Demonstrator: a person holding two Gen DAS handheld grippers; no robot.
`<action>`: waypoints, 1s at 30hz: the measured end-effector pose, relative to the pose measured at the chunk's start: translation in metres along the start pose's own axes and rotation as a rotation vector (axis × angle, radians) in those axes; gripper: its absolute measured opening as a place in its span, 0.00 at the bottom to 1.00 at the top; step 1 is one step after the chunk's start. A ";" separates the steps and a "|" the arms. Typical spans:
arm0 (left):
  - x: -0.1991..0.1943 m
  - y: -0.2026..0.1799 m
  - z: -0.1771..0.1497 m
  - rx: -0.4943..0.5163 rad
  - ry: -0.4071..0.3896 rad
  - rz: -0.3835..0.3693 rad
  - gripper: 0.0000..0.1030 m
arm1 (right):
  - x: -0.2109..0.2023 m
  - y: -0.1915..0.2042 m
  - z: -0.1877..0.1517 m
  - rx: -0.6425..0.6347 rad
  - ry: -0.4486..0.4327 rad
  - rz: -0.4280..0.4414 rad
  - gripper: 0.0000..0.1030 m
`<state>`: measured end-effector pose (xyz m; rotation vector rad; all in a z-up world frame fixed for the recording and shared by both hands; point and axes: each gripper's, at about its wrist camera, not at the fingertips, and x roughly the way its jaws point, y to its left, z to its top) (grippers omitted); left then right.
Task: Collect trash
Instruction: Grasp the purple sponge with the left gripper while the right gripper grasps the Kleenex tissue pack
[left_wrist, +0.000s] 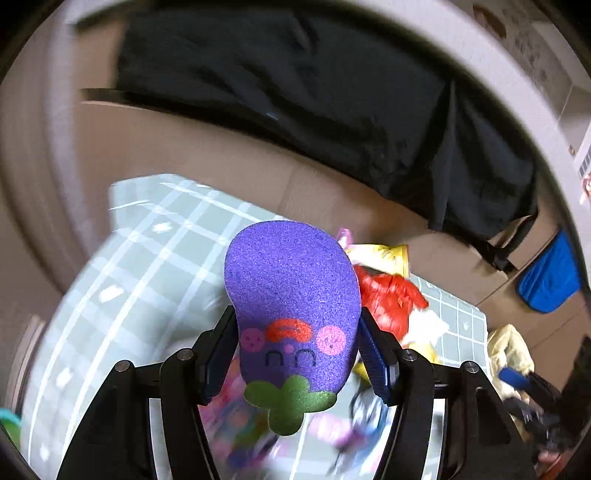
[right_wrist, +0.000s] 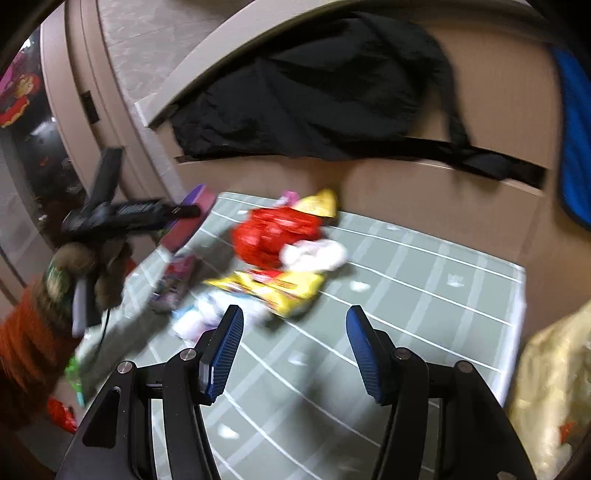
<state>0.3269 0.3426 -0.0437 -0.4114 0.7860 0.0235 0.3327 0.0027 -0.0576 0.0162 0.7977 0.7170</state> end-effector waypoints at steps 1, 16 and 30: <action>-0.020 0.008 -0.010 -0.015 -0.036 0.030 0.61 | 0.006 0.009 0.003 -0.004 0.006 0.028 0.54; -0.135 0.098 -0.113 -0.209 -0.229 0.226 0.61 | 0.163 0.163 0.008 -0.191 0.203 0.161 0.54; -0.138 0.114 -0.134 -0.279 -0.221 0.240 0.61 | 0.221 0.194 0.007 -0.338 0.236 -0.046 0.52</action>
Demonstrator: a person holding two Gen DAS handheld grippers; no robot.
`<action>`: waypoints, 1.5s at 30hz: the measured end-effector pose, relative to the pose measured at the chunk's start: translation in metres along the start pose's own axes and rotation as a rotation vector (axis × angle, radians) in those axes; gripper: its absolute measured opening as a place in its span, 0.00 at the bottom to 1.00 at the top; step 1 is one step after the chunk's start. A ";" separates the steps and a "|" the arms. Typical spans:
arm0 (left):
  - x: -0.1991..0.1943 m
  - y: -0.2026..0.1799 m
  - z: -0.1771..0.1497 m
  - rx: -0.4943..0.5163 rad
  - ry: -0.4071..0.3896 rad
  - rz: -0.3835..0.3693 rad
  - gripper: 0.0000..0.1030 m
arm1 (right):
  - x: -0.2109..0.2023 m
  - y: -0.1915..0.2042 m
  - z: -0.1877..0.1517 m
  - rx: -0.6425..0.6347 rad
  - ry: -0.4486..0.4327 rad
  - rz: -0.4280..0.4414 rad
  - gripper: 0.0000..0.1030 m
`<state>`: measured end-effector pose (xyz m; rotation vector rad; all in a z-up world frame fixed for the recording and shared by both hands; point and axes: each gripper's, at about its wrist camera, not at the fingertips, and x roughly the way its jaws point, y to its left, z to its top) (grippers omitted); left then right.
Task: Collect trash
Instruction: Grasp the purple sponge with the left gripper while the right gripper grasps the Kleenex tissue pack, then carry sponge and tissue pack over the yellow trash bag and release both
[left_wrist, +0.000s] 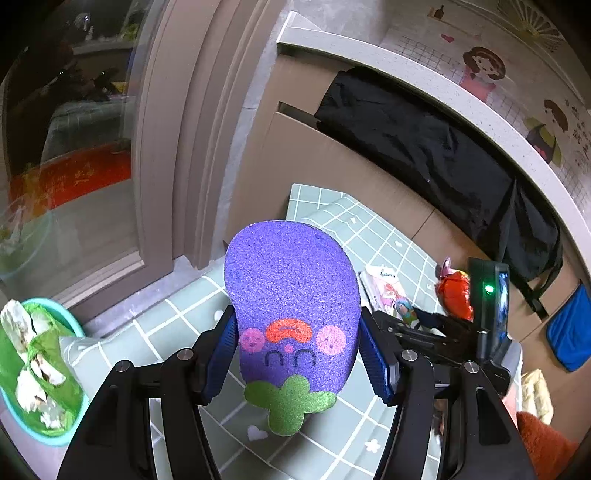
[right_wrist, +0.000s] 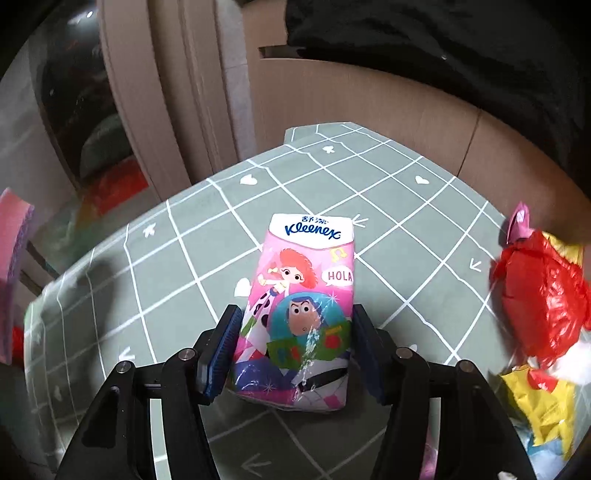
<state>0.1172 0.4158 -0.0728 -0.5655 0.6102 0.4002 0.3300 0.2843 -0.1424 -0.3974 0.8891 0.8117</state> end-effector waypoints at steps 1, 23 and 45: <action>-0.001 -0.001 0.000 0.001 -0.001 -0.002 0.61 | -0.005 -0.002 -0.002 0.007 -0.004 0.015 0.50; -0.040 -0.250 -0.070 0.363 0.039 -0.310 0.61 | -0.310 -0.145 -0.145 0.213 -0.374 -0.077 0.44; -0.041 -0.476 -0.168 0.660 0.094 -0.530 0.61 | -0.433 -0.292 -0.292 0.466 -0.483 -0.398 0.44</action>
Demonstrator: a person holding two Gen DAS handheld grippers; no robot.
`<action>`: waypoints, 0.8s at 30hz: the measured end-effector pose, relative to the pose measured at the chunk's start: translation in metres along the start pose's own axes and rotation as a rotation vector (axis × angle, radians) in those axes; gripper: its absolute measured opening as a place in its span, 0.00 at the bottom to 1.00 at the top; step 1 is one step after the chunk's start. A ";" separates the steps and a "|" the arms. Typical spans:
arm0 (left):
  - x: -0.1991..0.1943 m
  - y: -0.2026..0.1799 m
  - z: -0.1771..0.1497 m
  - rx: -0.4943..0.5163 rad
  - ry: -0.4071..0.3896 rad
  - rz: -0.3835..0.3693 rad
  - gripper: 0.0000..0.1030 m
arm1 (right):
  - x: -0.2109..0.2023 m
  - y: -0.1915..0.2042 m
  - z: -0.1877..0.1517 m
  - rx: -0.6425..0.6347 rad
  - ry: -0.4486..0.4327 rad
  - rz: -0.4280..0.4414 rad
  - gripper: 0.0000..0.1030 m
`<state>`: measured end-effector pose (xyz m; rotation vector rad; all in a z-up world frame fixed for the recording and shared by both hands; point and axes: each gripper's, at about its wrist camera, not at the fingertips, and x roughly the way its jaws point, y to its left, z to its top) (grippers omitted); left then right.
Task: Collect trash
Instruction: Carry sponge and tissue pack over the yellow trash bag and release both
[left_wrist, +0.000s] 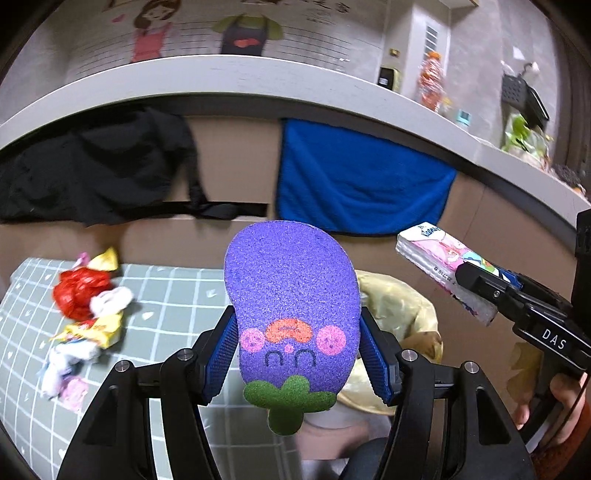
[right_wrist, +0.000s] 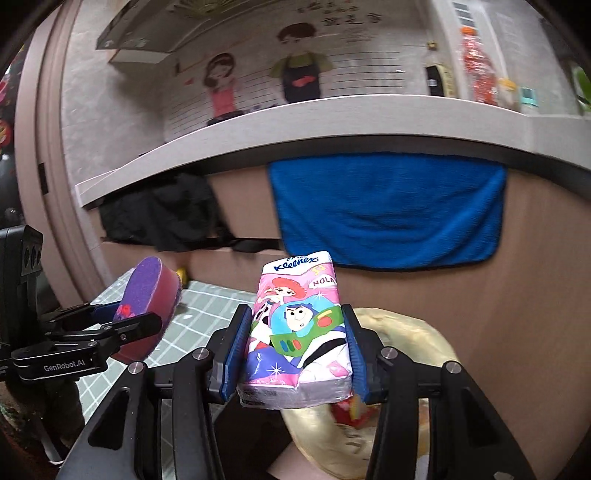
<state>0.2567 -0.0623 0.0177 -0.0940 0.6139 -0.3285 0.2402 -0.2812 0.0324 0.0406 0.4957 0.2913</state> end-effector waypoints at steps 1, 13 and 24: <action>0.005 -0.005 0.001 0.007 0.003 -0.003 0.61 | 0.000 -0.004 -0.001 0.006 0.000 -0.008 0.44; 0.046 -0.041 0.005 0.054 0.049 -0.078 0.61 | 0.005 -0.044 -0.014 0.051 0.016 -0.070 0.44; 0.064 -0.045 0.004 0.051 0.075 -0.103 0.61 | 0.016 -0.061 -0.022 0.086 0.040 -0.087 0.44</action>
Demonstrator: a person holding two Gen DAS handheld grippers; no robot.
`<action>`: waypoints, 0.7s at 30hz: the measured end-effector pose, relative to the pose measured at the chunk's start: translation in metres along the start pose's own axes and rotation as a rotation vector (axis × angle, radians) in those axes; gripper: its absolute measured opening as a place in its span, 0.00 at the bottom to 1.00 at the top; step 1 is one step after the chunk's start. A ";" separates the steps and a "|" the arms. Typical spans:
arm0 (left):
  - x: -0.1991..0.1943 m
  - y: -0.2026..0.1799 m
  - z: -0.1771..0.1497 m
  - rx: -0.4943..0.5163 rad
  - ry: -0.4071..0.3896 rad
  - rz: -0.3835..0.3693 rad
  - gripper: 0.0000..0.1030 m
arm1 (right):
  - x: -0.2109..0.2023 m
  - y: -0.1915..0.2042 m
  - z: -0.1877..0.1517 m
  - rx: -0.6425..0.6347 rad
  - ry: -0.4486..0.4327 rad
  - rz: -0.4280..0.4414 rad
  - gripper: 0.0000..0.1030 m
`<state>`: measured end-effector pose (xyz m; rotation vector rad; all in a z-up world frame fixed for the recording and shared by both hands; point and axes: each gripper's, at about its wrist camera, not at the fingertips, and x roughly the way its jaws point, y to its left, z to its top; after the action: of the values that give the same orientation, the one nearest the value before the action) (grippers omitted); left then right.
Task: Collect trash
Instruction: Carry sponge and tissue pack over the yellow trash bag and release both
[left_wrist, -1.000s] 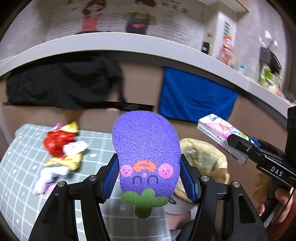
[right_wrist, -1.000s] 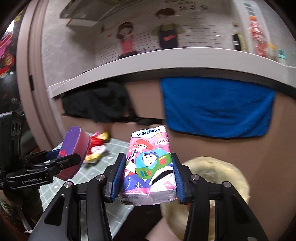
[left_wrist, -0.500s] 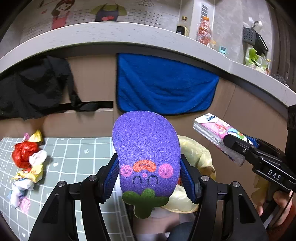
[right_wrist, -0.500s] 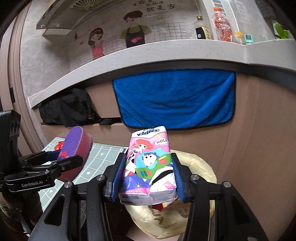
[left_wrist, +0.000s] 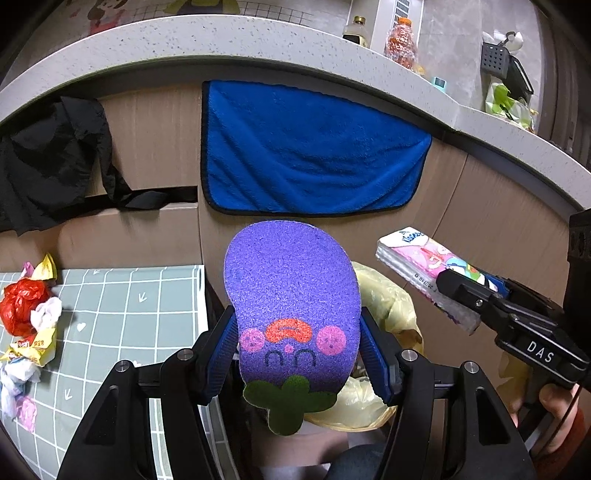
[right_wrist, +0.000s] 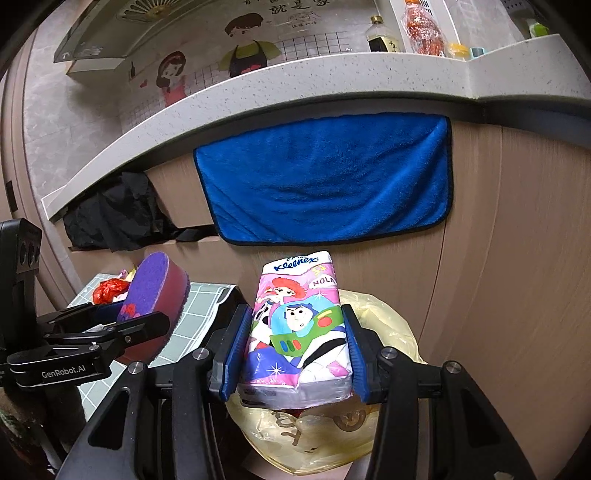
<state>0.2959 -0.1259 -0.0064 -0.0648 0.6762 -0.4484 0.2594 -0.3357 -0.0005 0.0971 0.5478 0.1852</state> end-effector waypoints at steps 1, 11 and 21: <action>0.002 0.000 0.000 0.000 0.002 -0.005 0.61 | 0.002 0.000 -0.001 -0.001 0.004 -0.001 0.44; 0.025 0.002 0.001 -0.008 0.037 -0.018 0.61 | 0.015 -0.006 -0.003 0.006 0.024 -0.016 0.44; 0.045 -0.004 0.000 -0.007 0.063 -0.036 0.61 | 0.024 -0.017 -0.007 0.037 0.043 -0.017 0.44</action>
<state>0.3257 -0.1487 -0.0319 -0.0701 0.7394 -0.4845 0.2787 -0.3470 -0.0209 0.1245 0.5950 0.1607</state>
